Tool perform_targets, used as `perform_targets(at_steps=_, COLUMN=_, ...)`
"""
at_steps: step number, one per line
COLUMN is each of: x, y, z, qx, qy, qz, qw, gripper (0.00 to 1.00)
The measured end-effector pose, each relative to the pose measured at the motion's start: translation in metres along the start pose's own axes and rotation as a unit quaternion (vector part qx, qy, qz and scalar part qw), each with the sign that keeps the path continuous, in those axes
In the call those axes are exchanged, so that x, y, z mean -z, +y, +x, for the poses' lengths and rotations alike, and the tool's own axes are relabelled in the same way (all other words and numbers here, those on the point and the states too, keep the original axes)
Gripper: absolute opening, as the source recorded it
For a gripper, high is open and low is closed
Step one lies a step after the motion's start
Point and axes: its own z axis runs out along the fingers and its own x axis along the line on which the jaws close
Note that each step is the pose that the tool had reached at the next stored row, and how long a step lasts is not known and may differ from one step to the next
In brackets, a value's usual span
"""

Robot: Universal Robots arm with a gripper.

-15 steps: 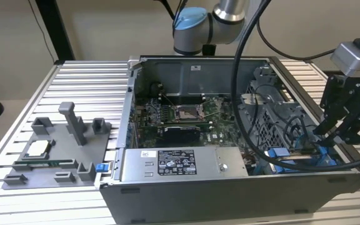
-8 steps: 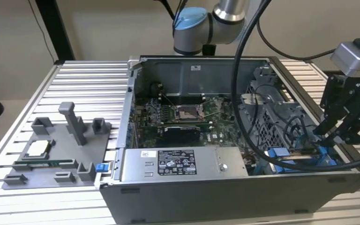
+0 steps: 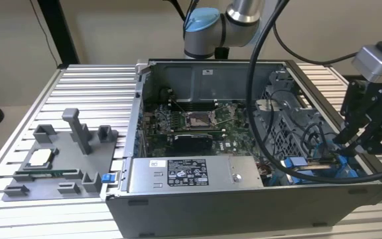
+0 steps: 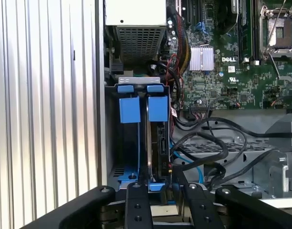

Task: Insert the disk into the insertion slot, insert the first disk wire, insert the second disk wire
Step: 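Insert the second disk wire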

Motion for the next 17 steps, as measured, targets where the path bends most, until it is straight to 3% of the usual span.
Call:
perform_targets(at_steps=9, x=0.0005, y=-0.0011, z=0.0109, qx=0.0, qy=0.0, qz=-0.0004, qw=1.0, gripper=1.0)
perform_targets(at_steps=17, x=-0.0008, y=-0.0013, z=0.0132, qx=0.0, qy=0.0, qz=-0.0004, qw=1.0, gripper=1.0)
